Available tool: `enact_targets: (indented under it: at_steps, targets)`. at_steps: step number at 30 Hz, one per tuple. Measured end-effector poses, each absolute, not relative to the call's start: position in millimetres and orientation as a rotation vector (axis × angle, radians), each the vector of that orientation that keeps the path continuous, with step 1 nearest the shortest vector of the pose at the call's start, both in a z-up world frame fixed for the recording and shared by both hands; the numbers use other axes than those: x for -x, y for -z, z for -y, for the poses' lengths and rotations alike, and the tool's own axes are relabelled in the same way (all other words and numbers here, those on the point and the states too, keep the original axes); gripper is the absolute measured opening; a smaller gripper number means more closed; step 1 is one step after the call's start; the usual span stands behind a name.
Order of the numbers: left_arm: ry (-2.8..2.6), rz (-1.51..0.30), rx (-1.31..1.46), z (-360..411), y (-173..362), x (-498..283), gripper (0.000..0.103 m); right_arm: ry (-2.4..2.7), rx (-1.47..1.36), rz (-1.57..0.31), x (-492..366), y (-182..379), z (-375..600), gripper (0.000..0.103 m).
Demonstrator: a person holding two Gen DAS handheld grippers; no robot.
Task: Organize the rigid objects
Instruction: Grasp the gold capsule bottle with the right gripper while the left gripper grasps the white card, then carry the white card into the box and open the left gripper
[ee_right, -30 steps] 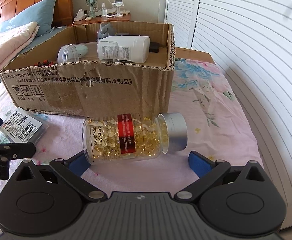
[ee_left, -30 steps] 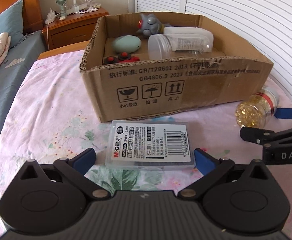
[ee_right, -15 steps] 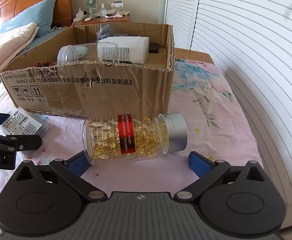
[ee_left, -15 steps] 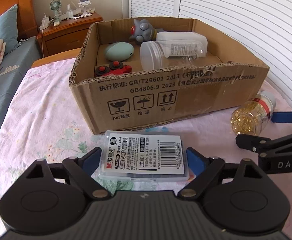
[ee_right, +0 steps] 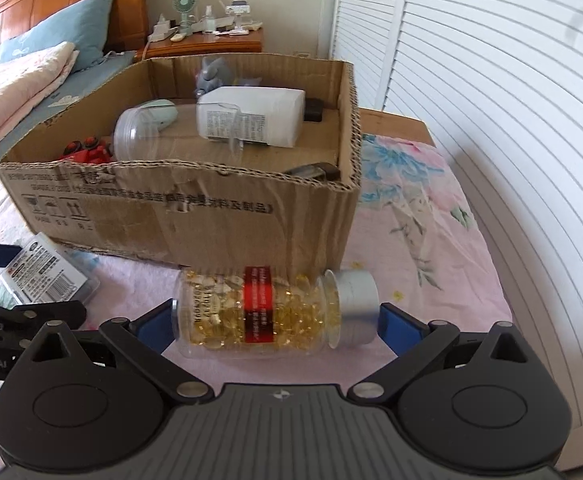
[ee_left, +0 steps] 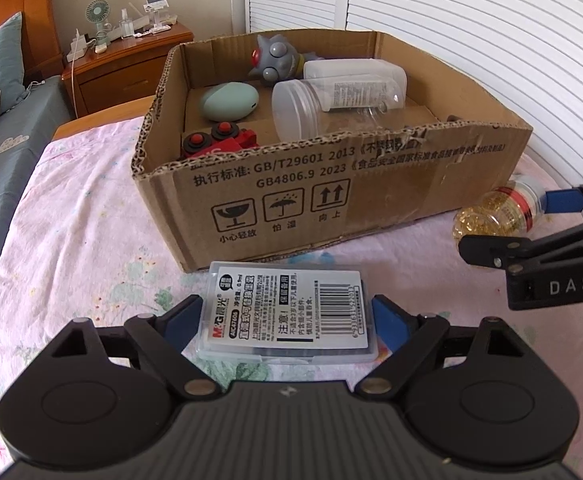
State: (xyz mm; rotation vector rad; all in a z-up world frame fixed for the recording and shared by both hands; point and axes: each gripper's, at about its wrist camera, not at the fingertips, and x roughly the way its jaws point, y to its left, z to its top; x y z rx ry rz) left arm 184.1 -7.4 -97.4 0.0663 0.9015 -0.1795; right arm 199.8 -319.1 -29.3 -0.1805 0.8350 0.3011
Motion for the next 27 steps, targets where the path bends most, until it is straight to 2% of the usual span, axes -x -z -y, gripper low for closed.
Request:
enact_targets:
  at_steps: [5,18,27]
  targets:
    - [0.201,-0.911,-0.079,6.7,96.7,-184.8,0.089,-0.306,0.215,-0.834,-196.6,24.9,315.6,0.096]
    - [0.318,-0.92,-0.174,-1.1,71.7,-176.6,0.089,-0.401,0.25,-0.88,-183.3,7.1,326.6,0.096]
    - [0.405,-0.888,-0.225,-4.2,25.2,-166.8,0.089,-0.458,0.306,-0.864,-169.4,-19.3,327.7,0.096]
